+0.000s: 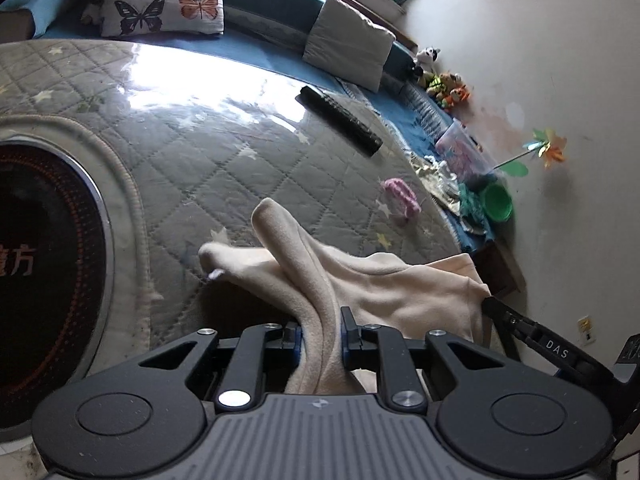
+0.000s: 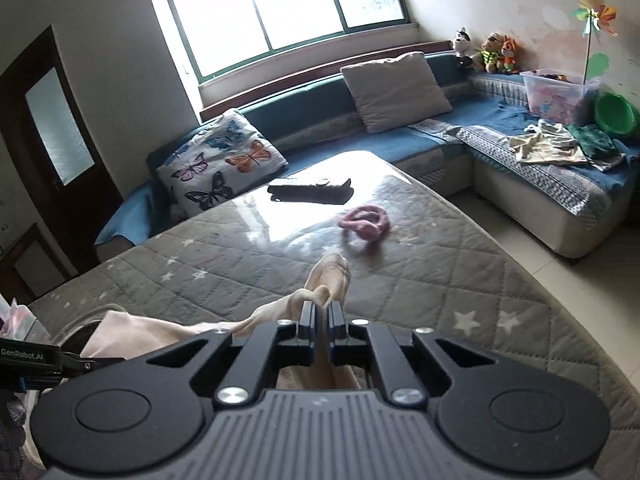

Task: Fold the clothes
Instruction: 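Lift the sweatshirt edge with both grippers and fold it over the bundle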

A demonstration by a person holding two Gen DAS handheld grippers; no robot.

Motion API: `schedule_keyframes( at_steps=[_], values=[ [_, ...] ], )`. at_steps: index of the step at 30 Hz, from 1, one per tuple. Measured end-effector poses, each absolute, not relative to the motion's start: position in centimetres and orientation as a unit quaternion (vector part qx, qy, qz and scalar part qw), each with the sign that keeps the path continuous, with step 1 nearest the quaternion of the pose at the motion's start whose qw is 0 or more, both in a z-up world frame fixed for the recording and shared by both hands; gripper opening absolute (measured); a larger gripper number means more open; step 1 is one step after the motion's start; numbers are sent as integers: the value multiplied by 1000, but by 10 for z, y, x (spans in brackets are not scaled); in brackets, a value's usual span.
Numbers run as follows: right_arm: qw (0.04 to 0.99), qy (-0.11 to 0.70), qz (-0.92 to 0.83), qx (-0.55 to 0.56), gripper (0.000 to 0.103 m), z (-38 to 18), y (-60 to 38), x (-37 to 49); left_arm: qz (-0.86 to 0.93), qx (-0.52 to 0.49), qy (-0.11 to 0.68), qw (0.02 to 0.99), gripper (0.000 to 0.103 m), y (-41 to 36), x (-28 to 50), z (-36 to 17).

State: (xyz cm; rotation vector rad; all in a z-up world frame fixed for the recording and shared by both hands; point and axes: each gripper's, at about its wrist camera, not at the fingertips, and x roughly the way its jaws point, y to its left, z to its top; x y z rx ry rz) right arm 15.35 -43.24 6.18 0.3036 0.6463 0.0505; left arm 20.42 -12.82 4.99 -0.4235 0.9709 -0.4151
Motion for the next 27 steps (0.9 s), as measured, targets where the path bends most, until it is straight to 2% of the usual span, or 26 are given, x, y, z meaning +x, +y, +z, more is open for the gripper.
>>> schedule_keyframes(
  at_steps=[8, 11, 12, 14, 16, 24, 27],
  values=[
    [931, 338, -1, 137, 6, 39, -445, 156, -175, -168, 475, 846, 24, -127, 202, 37],
    [934, 337, -12, 117, 10, 40, -444, 156, -168, -154, 472, 851, 36, -123, 200, 37],
    [935, 335, -13, 113, 10, 41, -443, 156, -166, -151, 471, 853, 43, -121, 199, 37],
    [938, 330, -9, 106, 10, 45, -440, 156, -159, -146, 468, 857, 46, -118, 198, 38],
    [940, 328, 0, 98, 11, 48, -435, 157, -152, -142, 466, 860, 54, -115, 197, 38],
    [933, 349, 48, 77, 14, 37, -402, 177, -135, -144, 460, 865, 60, -109, 205, 43],
    [929, 358, 54, 73, 14, 29, -392, 187, -137, -138, 457, 868, 66, -116, 212, 45]
  ],
)
